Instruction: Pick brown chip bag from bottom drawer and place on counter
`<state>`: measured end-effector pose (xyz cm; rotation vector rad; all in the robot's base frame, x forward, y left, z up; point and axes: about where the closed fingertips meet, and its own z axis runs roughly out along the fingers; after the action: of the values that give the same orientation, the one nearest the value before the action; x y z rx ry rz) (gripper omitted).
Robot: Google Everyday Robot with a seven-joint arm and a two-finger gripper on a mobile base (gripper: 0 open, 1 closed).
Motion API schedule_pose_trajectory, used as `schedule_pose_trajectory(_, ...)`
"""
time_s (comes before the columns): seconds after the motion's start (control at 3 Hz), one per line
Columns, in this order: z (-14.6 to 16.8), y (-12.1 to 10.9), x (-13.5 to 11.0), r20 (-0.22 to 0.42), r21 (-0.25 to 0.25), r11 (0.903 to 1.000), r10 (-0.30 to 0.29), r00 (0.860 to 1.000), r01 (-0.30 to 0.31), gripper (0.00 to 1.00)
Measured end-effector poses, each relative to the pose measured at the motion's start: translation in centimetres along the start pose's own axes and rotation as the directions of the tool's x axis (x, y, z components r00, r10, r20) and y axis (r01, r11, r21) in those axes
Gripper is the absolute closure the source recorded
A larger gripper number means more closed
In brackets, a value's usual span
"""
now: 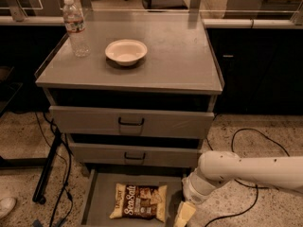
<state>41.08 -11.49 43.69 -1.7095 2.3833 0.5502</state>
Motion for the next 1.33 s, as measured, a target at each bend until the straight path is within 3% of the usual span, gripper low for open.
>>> schedule_pose_trajectory(0.33, 0.0, 0.0, 0.0, 0.0, 0.0, 1.0, 0.0, 1.0, 0.0, 0.0)
schedule_pose_trajectory(1.0, 6.4, -2.6, -0.7, 0.076, -0.036, 0.9975, -0.058, 0.995, 0.06, 0.0)
schedule_pose_trajectory(1.33, 7.3, -2.7, -1.1, 0.087, -0.041, 0.9967, -0.067, 0.994, 0.071, 0.0)
